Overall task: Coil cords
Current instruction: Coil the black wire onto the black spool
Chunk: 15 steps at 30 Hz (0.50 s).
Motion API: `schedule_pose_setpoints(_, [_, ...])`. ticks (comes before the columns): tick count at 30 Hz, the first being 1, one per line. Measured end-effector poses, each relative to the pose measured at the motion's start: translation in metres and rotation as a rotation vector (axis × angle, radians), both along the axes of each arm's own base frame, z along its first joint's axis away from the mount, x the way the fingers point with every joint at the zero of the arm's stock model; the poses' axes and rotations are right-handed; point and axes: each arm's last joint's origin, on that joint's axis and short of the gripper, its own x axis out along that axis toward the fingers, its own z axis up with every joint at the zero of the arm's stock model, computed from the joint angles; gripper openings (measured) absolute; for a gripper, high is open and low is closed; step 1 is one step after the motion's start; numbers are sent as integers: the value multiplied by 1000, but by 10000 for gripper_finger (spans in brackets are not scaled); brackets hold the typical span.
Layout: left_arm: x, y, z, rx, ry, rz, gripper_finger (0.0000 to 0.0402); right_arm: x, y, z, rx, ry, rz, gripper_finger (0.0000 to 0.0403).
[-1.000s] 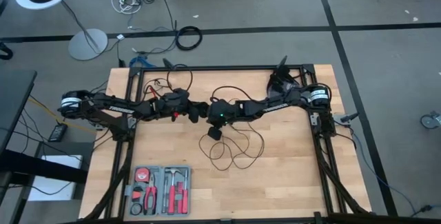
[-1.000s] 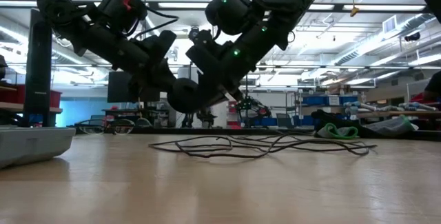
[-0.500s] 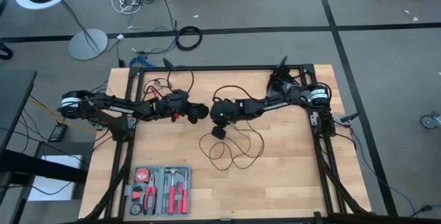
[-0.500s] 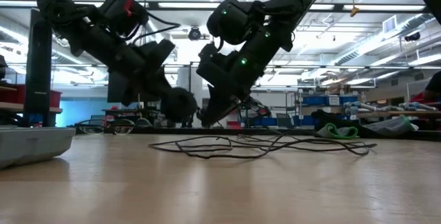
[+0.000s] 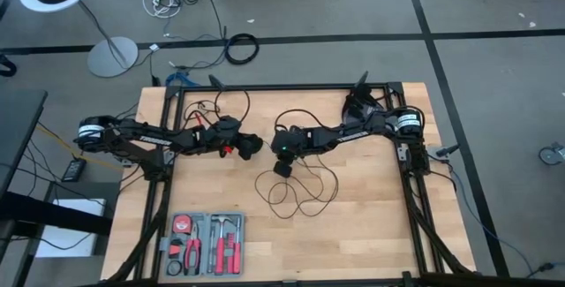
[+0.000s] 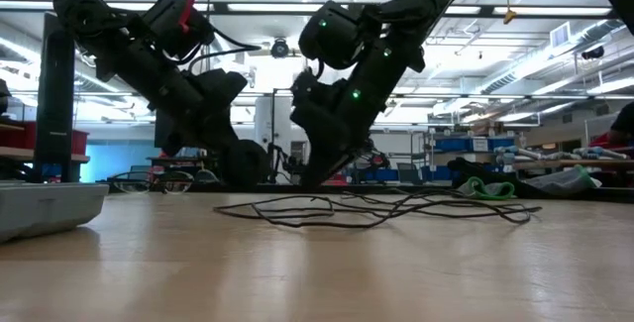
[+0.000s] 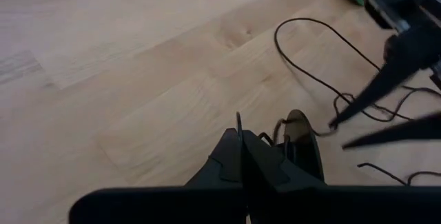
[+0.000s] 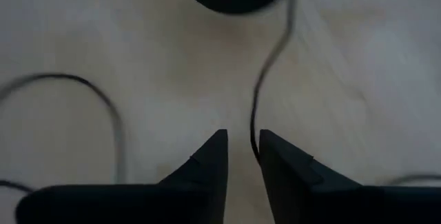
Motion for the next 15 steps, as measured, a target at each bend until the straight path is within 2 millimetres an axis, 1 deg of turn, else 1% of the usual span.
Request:
schedule_pose_setpoints(3, [-1, 0, -1, -2, 10, 1, 0, -4, -1, -2, -19, 50, -16, 56])
schedule_pose_setpoints(6, [0, 0, 0, -1, 3, 0, 0, -8, -1, -5, -18, 93, -14, 13])
schedule_pose_setpoints(10, [2, 0, 2, 5, -29, 0, 0, -5, 3, -3, -8, 65, 2, 4])
schedule_pose_setpoints(15, [4, 1, 5, 8, -69, -8, 0, 1, 12, 0, 10, -7, 41, 1])
